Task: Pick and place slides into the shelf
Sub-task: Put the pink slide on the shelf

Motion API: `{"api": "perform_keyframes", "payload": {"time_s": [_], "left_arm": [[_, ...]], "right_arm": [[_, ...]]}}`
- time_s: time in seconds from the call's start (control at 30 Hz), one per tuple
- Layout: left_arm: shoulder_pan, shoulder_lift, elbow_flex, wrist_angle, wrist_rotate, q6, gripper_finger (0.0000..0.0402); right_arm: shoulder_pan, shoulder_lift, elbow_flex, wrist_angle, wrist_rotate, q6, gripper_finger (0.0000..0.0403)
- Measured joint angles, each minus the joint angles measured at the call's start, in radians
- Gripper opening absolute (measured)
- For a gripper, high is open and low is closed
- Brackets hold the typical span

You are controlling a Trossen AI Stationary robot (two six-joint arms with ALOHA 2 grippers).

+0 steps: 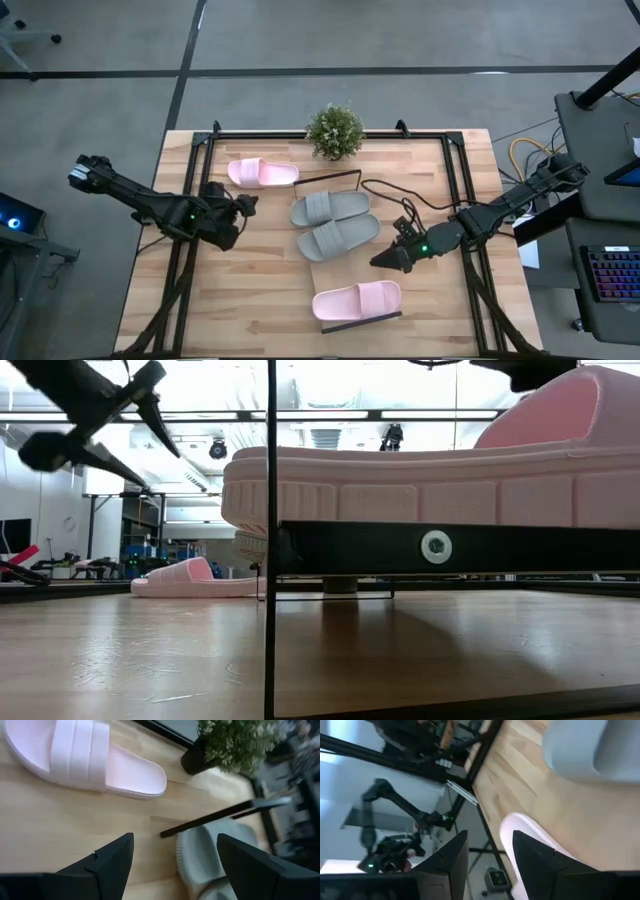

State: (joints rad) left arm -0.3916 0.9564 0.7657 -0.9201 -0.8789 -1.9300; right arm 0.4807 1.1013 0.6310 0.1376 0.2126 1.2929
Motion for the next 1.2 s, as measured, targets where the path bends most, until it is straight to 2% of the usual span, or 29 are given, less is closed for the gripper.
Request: {"api": "perform_keyframes", "payload": {"time_s": [0.2,0.3,0.87,1.2], "left_arm": [[0.000,-0.076,-0.133,0.212,-0.060,-0.029,0.0270],[0.000,-0.097,-0.165,0.266,-0.094,-0.028,0.0270],[0.006,-0.193,-0.226,0.284,-0.159,-0.004,0.0270],[0.060,-0.338,-0.382,0.283,-0.156,-0.028,0.0270]], "right_arm": [[-0.031,-0.033,0.000,0.087,0.009,-0.044,0.0143],[-0.042,-0.058,0.000,0.079,0.009,-0.056,0.0142],[-0.086,-0.075,0.000,0.076,0.024,-0.065,0.0141],[-0.087,-0.075,0.000,0.078,0.024,-0.056,0.0141]]}}
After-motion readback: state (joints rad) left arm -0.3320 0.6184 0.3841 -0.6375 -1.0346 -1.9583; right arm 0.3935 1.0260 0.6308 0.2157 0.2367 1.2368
